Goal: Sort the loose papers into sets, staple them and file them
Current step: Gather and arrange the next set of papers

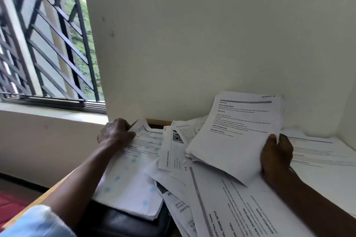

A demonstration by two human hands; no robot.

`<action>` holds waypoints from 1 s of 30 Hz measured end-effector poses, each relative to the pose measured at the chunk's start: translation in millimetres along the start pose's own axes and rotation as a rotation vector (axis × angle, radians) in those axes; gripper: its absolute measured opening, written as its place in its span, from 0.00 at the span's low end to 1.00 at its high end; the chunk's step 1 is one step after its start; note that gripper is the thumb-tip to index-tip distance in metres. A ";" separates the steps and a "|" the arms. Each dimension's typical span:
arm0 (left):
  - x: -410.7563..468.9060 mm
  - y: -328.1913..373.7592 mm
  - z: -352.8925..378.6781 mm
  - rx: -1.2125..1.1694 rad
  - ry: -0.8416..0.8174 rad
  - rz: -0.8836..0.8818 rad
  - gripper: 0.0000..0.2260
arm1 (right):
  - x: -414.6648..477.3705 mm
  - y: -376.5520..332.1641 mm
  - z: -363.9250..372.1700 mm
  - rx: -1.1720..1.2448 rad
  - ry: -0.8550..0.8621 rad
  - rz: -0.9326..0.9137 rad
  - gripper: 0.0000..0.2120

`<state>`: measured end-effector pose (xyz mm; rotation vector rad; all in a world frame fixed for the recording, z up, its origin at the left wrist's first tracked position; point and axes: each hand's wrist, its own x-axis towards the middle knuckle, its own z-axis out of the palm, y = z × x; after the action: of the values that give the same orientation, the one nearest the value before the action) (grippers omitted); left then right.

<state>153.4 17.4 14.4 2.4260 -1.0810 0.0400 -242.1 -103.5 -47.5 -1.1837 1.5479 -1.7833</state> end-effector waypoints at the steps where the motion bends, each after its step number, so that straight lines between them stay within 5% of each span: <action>1: -1.3 2.1 -4.9 -0.012 0.052 0.003 0.14 | -2.3 -3.6 -0.9 -0.007 -0.006 0.004 0.13; 5: 0.5 15.3 -36.9 -0.035 0.302 0.165 0.08 | -9.3 -10.6 -3.5 -0.012 -0.053 -0.003 0.14; 11: -3.1 38.5 -85.2 0.033 0.341 0.402 0.10 | -14.6 -16.4 -4.6 0.014 -0.102 0.014 0.13; 23: 10.0 0.3 -17.3 0.000 0.074 -0.095 0.14 | -18.0 -14.5 -3.6 0.038 -0.162 0.025 0.11; 27: -3.4 8.3 6.0 0.223 0.230 0.061 0.20 | -14.8 -11.2 -1.3 0.043 -0.130 0.048 0.14; 30: -18.2 37.5 18.0 -0.035 -0.023 0.145 0.21 | -10.7 -8.6 -1.9 0.039 -0.056 0.066 0.14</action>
<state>111.4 0.7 10.1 2.3192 -1.2556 0.0407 -236.9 -91.8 -42.4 -1.1419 1.4965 -1.7158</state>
